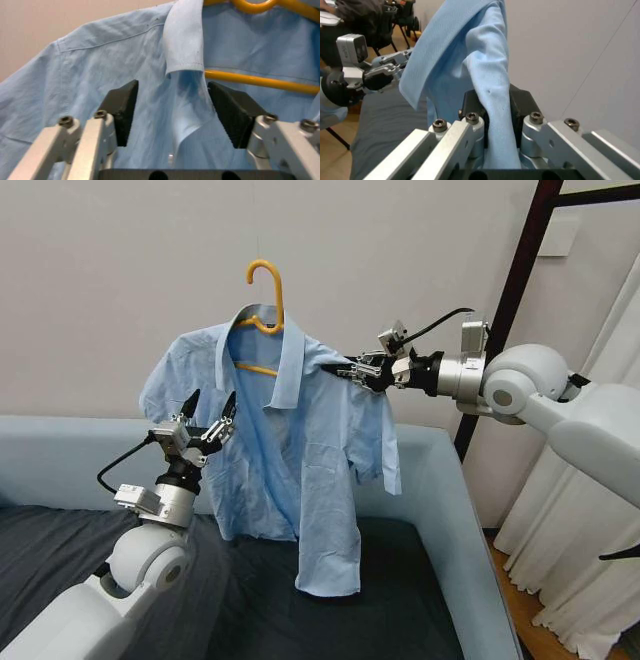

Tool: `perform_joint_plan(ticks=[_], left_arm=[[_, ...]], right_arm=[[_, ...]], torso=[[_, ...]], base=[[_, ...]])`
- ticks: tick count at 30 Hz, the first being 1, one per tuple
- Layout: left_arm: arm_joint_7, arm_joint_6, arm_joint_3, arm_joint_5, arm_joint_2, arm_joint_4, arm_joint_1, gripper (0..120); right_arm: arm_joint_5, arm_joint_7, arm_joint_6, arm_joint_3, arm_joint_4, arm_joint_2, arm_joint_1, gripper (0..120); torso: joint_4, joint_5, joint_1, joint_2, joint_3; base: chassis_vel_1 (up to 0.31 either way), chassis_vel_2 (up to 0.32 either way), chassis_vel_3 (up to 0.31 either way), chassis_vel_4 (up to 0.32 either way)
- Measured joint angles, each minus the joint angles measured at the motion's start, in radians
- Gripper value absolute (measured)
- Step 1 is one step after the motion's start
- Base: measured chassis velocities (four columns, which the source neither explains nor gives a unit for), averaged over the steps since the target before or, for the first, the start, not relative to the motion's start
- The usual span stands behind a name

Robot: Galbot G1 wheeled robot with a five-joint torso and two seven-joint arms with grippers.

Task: Pick up the clothes from the sofa and hang them on the clothes hanger.

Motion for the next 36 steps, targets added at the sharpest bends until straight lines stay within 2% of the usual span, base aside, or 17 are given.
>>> perform_joint_plan(ticks=[2,9,11,13,14,19,29,36], left_arm=[[0.001,0.006,0.01,-0.008,-0.001,0.005,-0.008,43],[0.004,0.011,0.033,-0.03,0.0,0.012,-0.03,23],[0.017,0.005,0.036,-0.037,-0.001,0.004,-0.032,12],[0.025,0.001,0.036,-0.039,-0.001,-0.002,-0.031,8],[0.04,-0.006,0.036,-0.04,-0.001,-0.009,-0.029,1],[0.081,-0.026,0.045,-0.042,-0.002,-0.018,-0.04,0],[0.127,-0.026,0.123,-0.042,-0.022,0.002,-0.098,0],[0.05,0.009,0.129,-0.001,-0.032,0.009,-0.078,3]], right_arm=[[-0.002,-0.003,0.001,0.0,0.0,0.001,-0.004,8],[-0.003,-0.008,0.004,0.001,0.002,0.002,-0.005,8],[-0.003,-0.009,0.004,0.001,0.002,0.001,-0.005,8],[-0.003,-0.009,0.004,0.001,0.002,0.001,-0.005,8],[-0.004,-0.009,0.004,0.0,0.002,0.0,-0.005,8],[-0.006,-0.003,0.004,-0.003,0.003,0.001,-0.008,8],[-0.002,0.002,0.002,-0.002,0.017,0.001,-0.032,8],[0.047,0.019,0.0,0.014,0.008,-0.013,-0.024,8]], torso=[[0.0,0.0,0.0,0.0,0.0],[-0.0001,0.0,0.0,0.0,0.0],[0.0,0.0,0.0,0.0,0.0],[0.0,0.0,0.0,0.0,0.0],[0.0,0.0,0.0,0.0,0.0],[0.0001,0.0,0.0,0.0,0.0],[0.0,0.0001,0.0,0.0,0.0],[0.0,0.0002,0.0,0.0,0.0]], base=[[0.0,0.0,0.0,0.0],[0.0,0.0,0.0,0.0],[0.0,0.0,0.0,0.0],[0.0,0.0,0.0,0.0],[0.0,0.0,0.0,0.0],[0.0,0.0,0.0,0.0],[0.0,0.0,0.0,0.0],[0.0,0.0,0.0,0.0]])
